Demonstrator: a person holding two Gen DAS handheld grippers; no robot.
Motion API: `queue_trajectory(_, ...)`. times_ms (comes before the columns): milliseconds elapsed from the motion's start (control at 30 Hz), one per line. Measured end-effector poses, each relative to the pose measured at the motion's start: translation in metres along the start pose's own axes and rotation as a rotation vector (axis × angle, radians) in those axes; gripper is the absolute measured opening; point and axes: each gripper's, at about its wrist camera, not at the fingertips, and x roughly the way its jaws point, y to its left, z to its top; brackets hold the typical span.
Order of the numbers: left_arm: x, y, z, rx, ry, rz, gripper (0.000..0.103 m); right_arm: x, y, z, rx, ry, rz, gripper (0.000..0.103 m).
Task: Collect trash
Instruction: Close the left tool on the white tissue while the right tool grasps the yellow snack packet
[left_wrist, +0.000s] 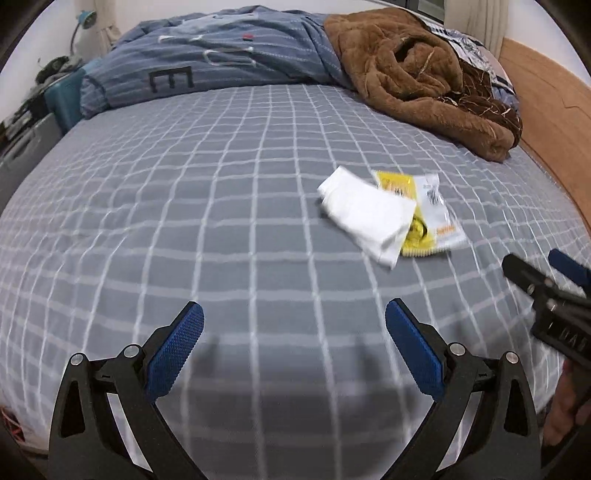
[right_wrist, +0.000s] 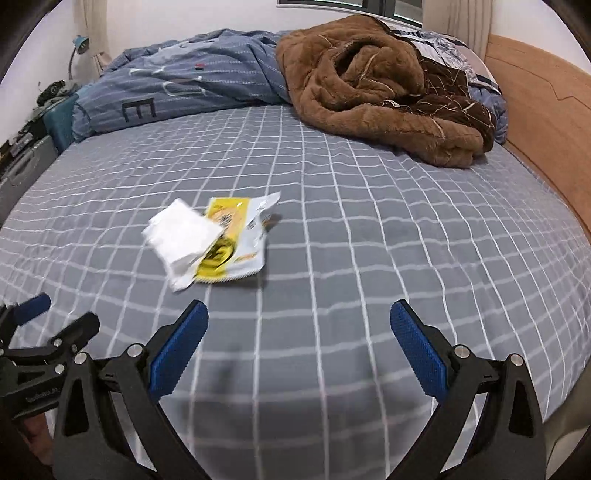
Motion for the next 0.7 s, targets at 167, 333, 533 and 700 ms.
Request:
queue_trajectory(167,0.035,-0.017,0.032,0.000,0.000,0.003,0.094,0.029,-0.012,0.007,0.009,0.007,0.010,0.095)
queue_trajectory(333,0.066,-0.031,0.048,0.017,0.013,0.011,0.086,0.048,-0.017,0.006,0.012,0.021,0.026,0.095)
queue_trajectory(533,0.092,-0.047,0.049,0.036,0.052,-0.012,0.038,0.060,-0.014,0.006,0.008,0.028,0.057,0.095)
queue_trajectory(700,0.087,-0.050,0.047,0.068,0.052,-0.036,0.004,0.064,-0.015,0.013,0.021,0.020,0.092,0.095)
